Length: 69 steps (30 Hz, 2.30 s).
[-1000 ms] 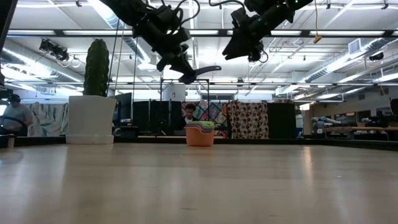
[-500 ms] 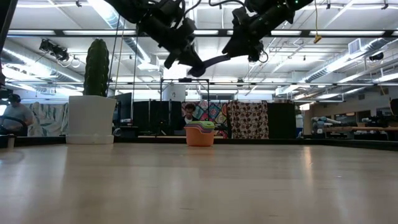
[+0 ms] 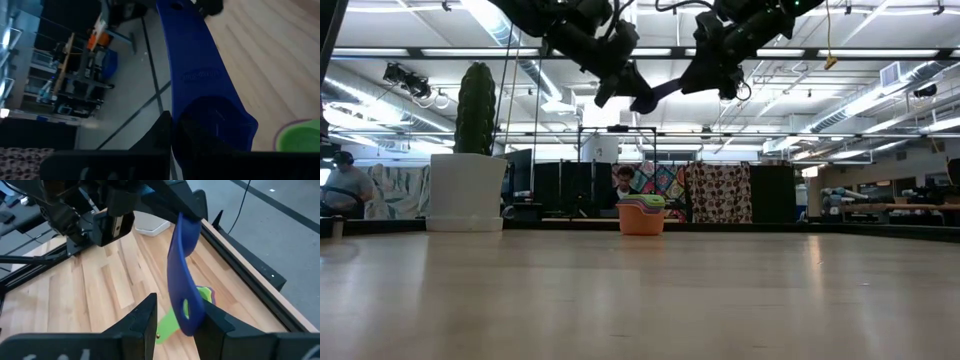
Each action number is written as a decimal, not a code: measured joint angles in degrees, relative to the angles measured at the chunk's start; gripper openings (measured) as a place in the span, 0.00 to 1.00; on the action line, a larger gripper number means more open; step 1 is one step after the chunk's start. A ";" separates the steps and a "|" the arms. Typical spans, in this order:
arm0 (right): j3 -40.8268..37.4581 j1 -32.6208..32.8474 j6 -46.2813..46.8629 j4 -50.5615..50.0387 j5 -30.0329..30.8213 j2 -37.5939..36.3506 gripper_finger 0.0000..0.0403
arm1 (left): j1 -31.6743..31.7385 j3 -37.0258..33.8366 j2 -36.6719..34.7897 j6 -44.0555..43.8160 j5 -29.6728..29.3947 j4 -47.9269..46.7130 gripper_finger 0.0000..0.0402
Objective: Nest measuring cups in basket
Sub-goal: Stack the violet measuring cup on top of the green measuring cup
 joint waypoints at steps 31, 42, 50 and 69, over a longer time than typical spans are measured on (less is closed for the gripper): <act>0.02 -0.61 -5.54 0.61 -0.96 -0.04 0.03 | -1.95 0.00 -0.02 0.07 0.14 -0.29 0.04; 0.02 -0.72 -7.52 1.03 0.41 -0.04 0.02 | -2.03 0.00 -0.02 -0.22 -11.60 0.17 0.19; 0.04 -0.69 -7.26 0.66 4.75 -0.04 0.02 | -1.93 0.00 -0.02 -0.22 -22.71 0.29 0.20; -10.42 1.10 31.60 27.80 13.03 0.37 0.02 | 0.51 0.02 -9.53 -18.17 -38.89 -6.19 0.20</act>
